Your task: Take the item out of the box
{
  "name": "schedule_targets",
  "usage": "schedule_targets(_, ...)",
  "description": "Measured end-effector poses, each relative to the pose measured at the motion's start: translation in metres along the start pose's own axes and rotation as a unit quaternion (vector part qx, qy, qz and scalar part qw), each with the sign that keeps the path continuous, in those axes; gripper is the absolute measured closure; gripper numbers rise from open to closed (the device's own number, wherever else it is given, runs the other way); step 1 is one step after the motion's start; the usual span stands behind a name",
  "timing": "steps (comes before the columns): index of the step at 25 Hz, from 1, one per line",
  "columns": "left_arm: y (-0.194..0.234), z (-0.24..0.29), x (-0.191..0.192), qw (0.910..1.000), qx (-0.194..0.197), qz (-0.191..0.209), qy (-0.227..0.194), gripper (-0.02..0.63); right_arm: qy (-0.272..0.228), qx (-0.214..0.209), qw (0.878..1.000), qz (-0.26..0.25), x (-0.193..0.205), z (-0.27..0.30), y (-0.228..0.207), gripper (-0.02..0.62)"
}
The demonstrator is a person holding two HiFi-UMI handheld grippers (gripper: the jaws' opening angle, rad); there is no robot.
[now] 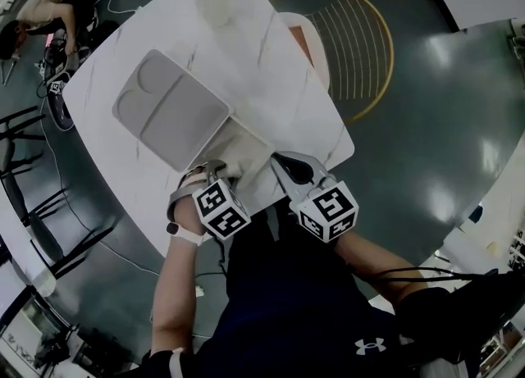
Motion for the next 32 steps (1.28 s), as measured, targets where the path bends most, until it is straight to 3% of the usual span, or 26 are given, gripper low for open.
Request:
schedule_targets(4, 0.002, -0.002, 0.000, 0.9989, -0.009, -0.043, -0.018, 0.454, -0.009, -0.005, 1.000, -0.007, -0.013, 0.000, 0.007, 0.592)
schedule_targets(8, 0.010, -0.023, -0.009, 0.9920, -0.066, -0.079, -0.073, 0.456, -0.018, -0.010, 1.000, -0.013, -0.027, -0.003, 0.015, 0.592)
schedule_targets(12, 0.016, -0.061, -0.022, 0.9775, -0.133, -0.091, -0.137, 0.456, -0.025, -0.018, 0.999, -0.020, -0.036, -0.006, 0.028, 0.592)
schedule_targets(15, 0.017, -0.092, -0.029, 0.9607, -0.171, -0.108, -0.190, 0.456, -0.033, -0.030, 0.999, -0.027, -0.043, -0.007, 0.043, 0.592)
schedule_targets(23, -0.003, -0.162, -0.019, 0.8993, -0.240, -0.191, -0.312, 0.456, -0.052, -0.050, 0.996, -0.044, -0.055, -0.016, 0.076, 0.593)
schedule_targets(26, -0.003, -0.186, 0.000, 0.8657, -0.273, -0.233, -0.349, 0.456, -0.057, -0.067, 0.995, -0.051, -0.057, -0.011, 0.090, 0.592)
schedule_targets(30, -0.006, -0.219, 0.032, 0.8091, -0.310, -0.294, -0.404, 0.456, -0.056, -0.092, 0.992, -0.061, -0.055, -0.010, 0.115, 0.592)
schedule_targets(32, -0.005, -0.231, 0.048, 0.7908, -0.329, -0.314, -0.410, 0.456, -0.057, -0.104, 0.991, -0.067, -0.056, -0.008, 0.128, 0.593)
Point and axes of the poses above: the fingertips, and each gripper's own axes: z forward along the fingers, y to its left, x out of its underside, the point moved 3 cm from there along -z, backward along the fingers, and after that the axes turned 14 degrees about -y, right-handed, at the moved point
